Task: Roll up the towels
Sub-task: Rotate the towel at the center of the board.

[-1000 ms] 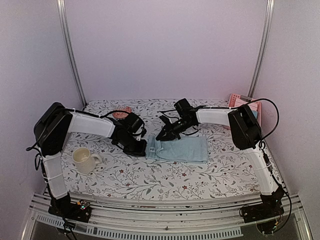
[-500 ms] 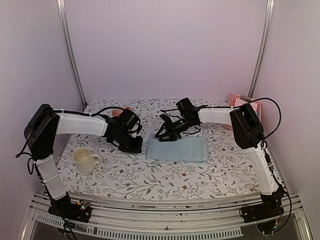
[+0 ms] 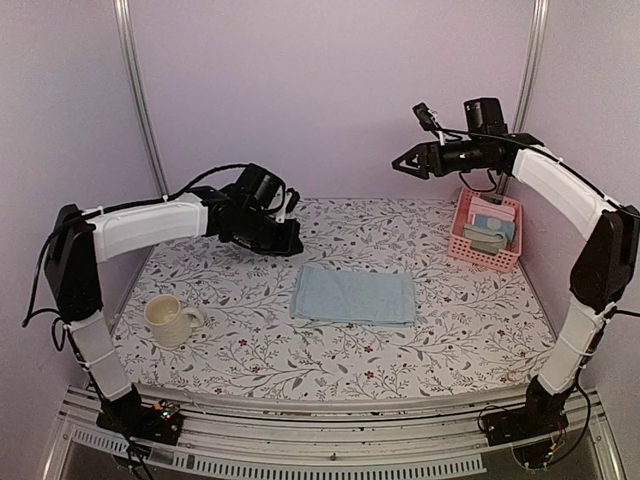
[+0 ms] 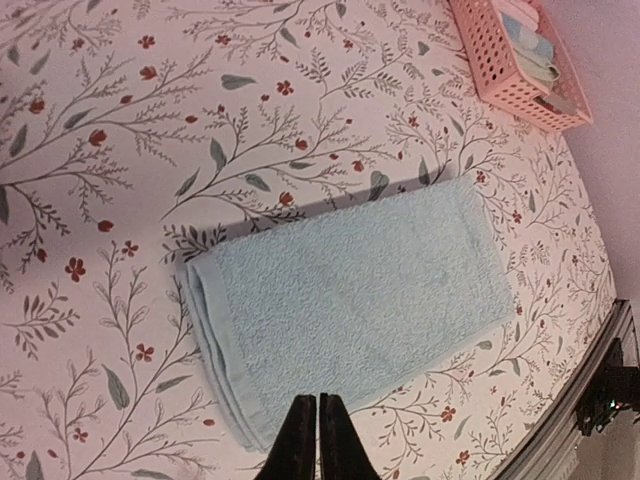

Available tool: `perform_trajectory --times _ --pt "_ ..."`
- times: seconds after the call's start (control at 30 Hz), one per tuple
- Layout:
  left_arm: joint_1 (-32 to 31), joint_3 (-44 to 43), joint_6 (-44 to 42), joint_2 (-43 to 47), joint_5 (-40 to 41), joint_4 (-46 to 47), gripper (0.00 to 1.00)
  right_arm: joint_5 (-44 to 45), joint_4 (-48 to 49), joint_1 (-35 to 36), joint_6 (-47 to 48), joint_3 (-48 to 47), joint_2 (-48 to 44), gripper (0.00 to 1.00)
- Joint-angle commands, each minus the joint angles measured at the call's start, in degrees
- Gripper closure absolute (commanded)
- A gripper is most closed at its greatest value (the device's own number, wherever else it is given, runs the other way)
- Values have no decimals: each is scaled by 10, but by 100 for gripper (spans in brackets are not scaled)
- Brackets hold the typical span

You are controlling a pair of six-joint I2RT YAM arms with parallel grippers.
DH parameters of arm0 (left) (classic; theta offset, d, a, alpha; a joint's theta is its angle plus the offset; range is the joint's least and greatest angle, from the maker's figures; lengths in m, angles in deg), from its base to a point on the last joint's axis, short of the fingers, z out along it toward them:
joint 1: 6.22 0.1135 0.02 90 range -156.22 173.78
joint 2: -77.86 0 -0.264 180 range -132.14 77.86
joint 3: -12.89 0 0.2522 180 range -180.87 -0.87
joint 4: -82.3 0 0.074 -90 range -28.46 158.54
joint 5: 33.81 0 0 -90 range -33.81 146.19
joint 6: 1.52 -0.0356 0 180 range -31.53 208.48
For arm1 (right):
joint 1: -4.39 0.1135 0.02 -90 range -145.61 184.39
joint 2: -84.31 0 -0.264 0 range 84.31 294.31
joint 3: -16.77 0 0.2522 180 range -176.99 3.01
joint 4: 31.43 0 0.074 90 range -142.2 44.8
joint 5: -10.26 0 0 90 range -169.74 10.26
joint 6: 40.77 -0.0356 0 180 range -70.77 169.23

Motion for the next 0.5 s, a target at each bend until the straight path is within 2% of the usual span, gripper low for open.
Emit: perform_trajectory --times 0.0,0.07,0.13,0.33,0.47 --pt "5 -18 -32 -27 -56 39 96 23 17 -43 79 90 -45 1" --pt "14 -6 -27 -38 -92 73 97 -61 -8 -70 89 105 -34 1" --pt "22 -1 -18 -52 -125 100 99 -82 -55 -62 138 112 -19 4" --pt "41 -7 -1 -113 -168 142 100 -121 -120 -44 198 167 23 39" --pt "64 4 15 -148 -201 167 100 -104 -132 -38 228 211 63 53"
